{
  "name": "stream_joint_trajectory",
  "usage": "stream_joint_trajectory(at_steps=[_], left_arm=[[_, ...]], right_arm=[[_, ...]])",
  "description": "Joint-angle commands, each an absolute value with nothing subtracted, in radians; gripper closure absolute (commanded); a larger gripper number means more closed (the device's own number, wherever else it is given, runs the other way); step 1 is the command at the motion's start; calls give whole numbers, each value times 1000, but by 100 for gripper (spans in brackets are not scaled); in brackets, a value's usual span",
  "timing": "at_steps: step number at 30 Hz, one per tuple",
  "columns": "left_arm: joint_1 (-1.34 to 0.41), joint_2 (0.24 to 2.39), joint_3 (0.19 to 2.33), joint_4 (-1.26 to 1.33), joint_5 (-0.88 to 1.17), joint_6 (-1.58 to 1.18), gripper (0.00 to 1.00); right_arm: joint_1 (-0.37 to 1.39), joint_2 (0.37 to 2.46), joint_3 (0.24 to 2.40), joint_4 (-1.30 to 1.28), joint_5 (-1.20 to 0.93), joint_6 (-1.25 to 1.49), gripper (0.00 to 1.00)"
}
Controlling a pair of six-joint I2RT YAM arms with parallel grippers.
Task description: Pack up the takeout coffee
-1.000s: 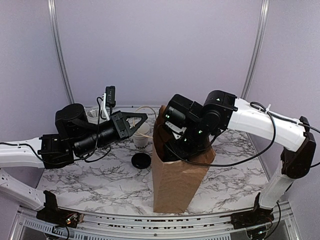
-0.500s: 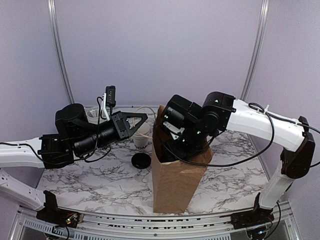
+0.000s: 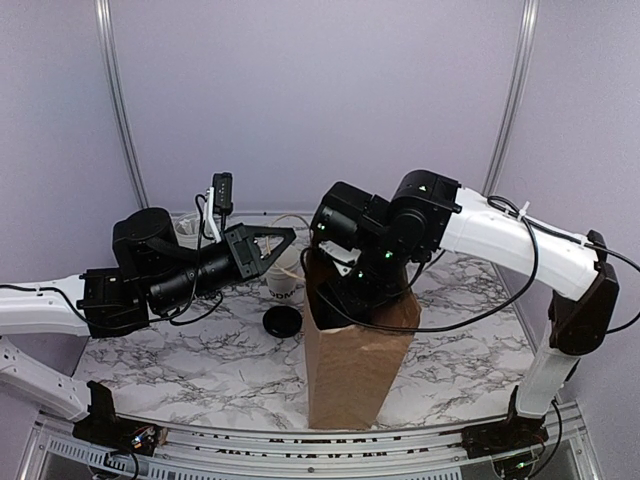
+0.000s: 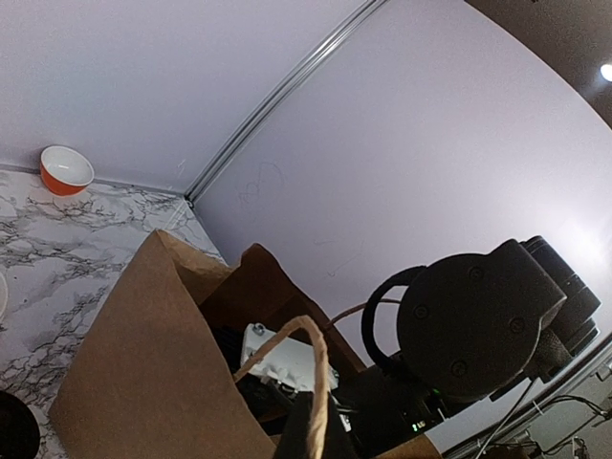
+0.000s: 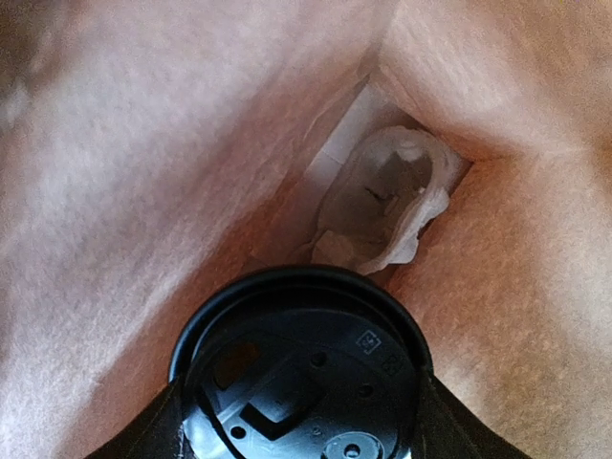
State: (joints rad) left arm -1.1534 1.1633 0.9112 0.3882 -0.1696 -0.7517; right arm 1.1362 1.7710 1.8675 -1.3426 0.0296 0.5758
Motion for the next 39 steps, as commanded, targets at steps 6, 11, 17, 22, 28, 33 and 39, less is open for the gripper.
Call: stream_joint_trajectory(at_steps=[6, 11, 17, 22, 28, 33, 39], left_arm=[[-1158, 1178, 932, 364, -196, -747, 100], [-1158, 1189, 939, 362, -189, -751, 100], [-1159, 1188, 942, 361, -188, -750, 100], [-1158, 1186, 945, 359, -186, -746, 100], [-1158, 1189, 948, 358, -184, -744, 100], [-1159, 1187, 948, 358, -182, -741, 100], [-1159, 1187, 955, 357, -161, -733, 100]], right_arm=[[1150, 1724, 1892, -1371, 5, 592, 63], [1151, 1721, 1860, -1361, -17, 581, 62], [1161, 1709, 1688, -1275, -72, 578, 62], [1161, 1702, 1621, -1231, -80, 579, 62], [1161, 1716, 1649, -1262, -62, 569, 62], [1161, 1706, 1596, -1243, -66, 572, 62], [1161, 1680, 1484, -1180, -103, 583, 62]])
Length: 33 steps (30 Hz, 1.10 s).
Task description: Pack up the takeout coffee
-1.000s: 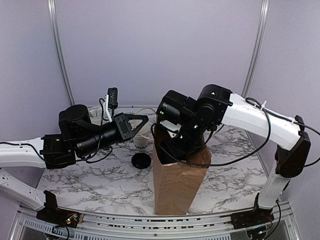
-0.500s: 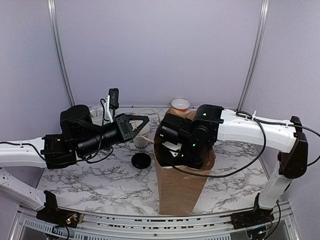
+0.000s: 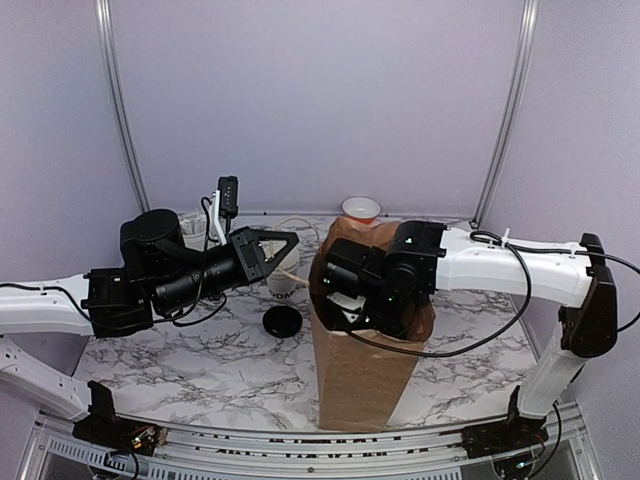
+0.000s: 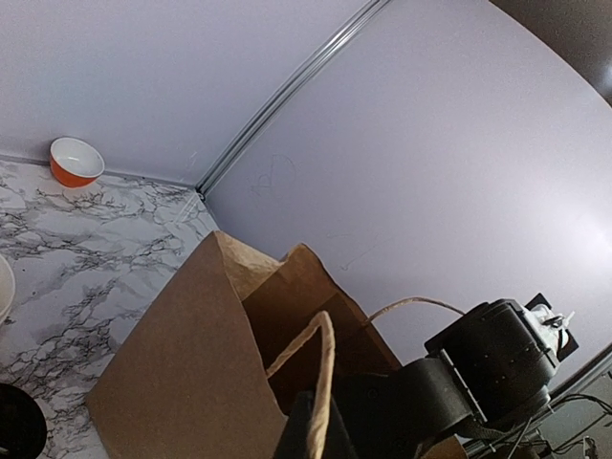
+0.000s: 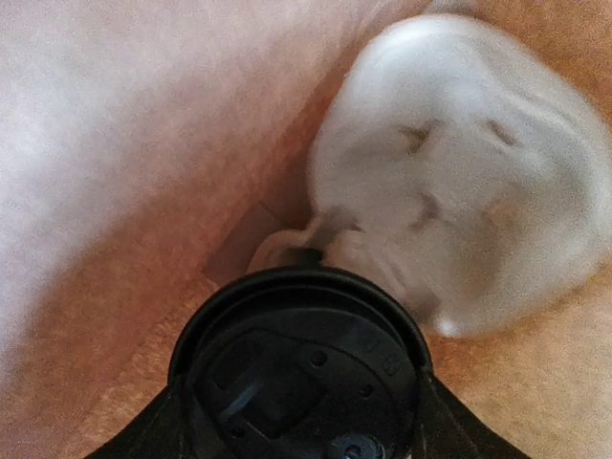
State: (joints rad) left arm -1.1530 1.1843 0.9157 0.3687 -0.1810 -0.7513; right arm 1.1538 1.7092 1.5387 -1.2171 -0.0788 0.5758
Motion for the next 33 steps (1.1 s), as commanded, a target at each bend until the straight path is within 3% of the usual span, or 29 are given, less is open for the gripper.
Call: stream_joint_trajectory(at_steps=[1, 22, 33], left_arm=[[-1158, 1189, 957, 357, -158, -732, 100], [-1158, 1212, 980, 358, -141, -725, 100], [-1159, 1221, 987, 351, -148, -721, 100]], right_arm=[[1161, 1677, 1468, -1174, -106, 584, 62], [1164, 1694, 1344, -1082, -75, 589, 62], [1173, 1701, 1404, -1136, -44, 582, 60]])
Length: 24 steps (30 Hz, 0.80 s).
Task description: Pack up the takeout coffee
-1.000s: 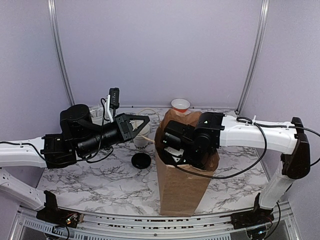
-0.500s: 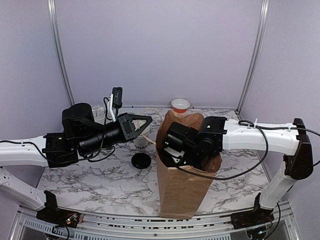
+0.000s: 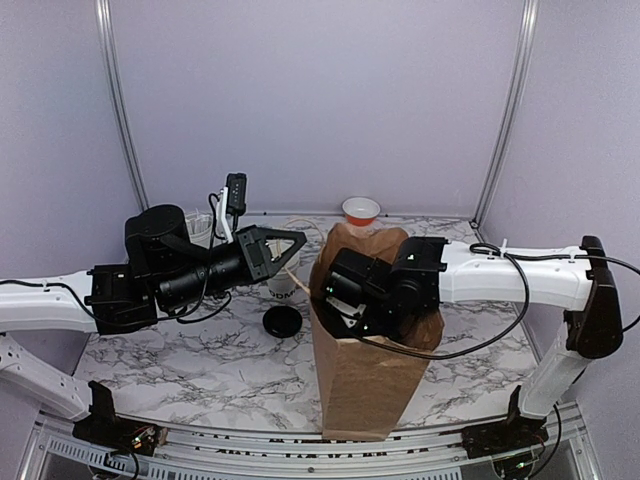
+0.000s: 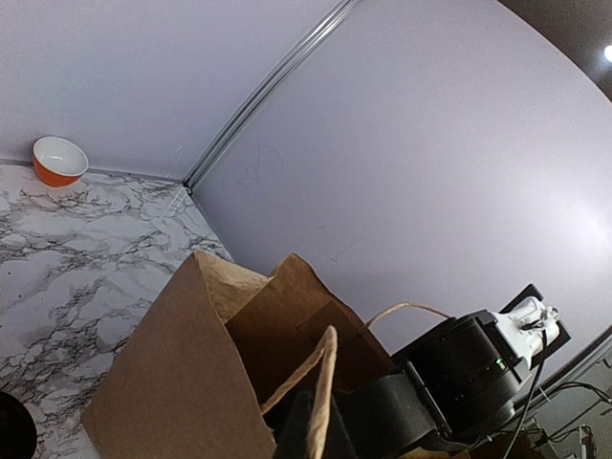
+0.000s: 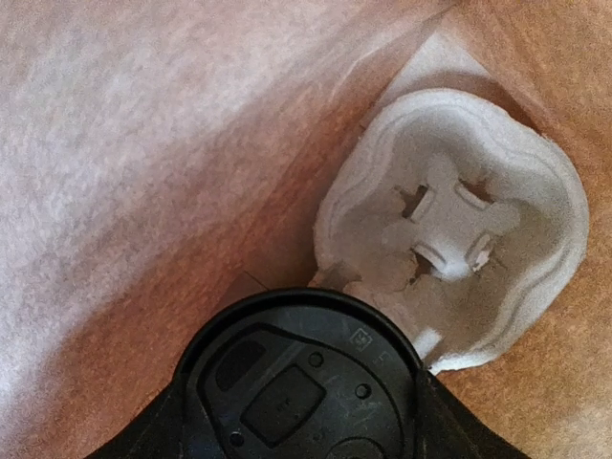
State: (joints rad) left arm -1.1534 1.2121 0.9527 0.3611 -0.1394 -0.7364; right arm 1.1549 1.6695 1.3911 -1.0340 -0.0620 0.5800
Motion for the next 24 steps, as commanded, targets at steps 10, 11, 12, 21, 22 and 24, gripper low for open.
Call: stream_joint_trajectory(at_steps=[10, 11, 12, 21, 22, 24], left_arm=[[-1159, 1218, 995, 342, -166, -714, 100], [-1158, 1218, 996, 342, -166, -714, 100], [-1158, 1217, 997, 340, -167, -713, 100], [-1158, 1221, 1017, 332, -163, -699, 100], [-1159, 1223, 1022, 332, -161, -698, 100], [-1158, 1229, 1029, 330, -155, -696, 100]], right_arm=[[1175, 1682, 1458, -1173, -38, 584, 51], [1175, 1680, 1461, -1174, -37, 585, 50], [1174, 1678, 1463, -1175, -37, 586, 49], [1175, 1667, 1510, -1209, -22, 586, 35], [1175, 1666, 1517, -1212, -20, 585, 33], [1175, 1666, 1524, -1217, -16, 584, 30]])
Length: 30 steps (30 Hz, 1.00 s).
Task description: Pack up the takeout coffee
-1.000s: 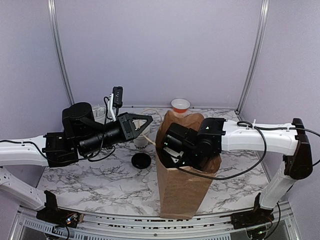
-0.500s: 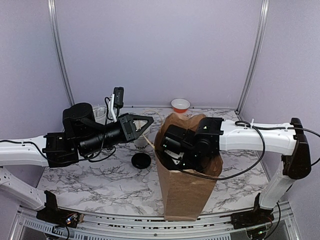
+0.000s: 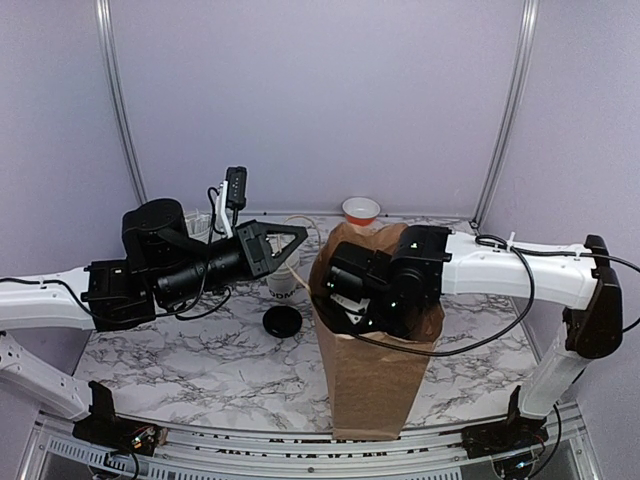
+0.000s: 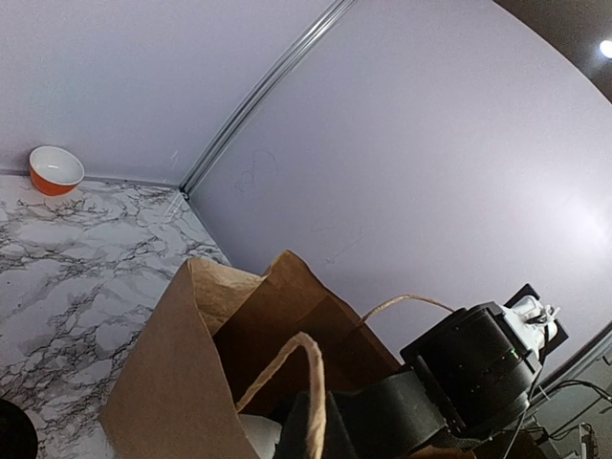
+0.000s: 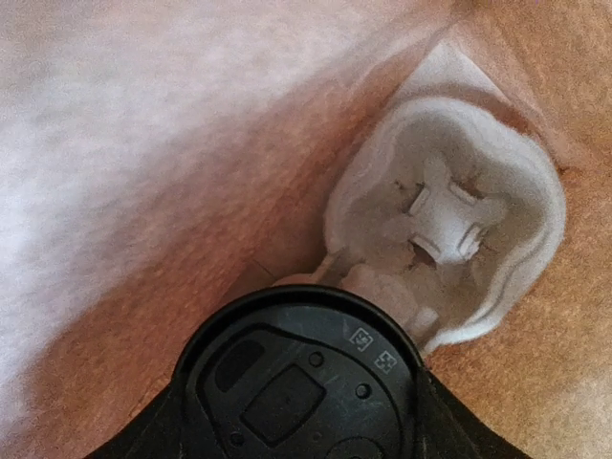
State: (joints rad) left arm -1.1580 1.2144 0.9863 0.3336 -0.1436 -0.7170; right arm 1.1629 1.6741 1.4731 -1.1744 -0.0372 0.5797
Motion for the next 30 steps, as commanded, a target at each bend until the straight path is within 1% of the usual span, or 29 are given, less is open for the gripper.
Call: stream_joint_trajectory(at_steps=[1, 15, 21, 30], left_arm=[[-1159, 1234, 1033, 330, -151, -695, 100], [-1163, 1270, 1064, 325, -108, -689, 100], [-1163, 1279, 1069, 323, -105, -690, 100], [-1163, 1280, 1076, 313, -110, -680, 100]], right_arm=[[1175, 1665, 1526, -1217, -14, 583, 29], [1175, 1662, 1565, -1235, 21, 575, 11], [1174, 1666, 1601, -1251, 30, 573, 6], [1175, 1671, 1667, -1285, 72, 566, 3]])
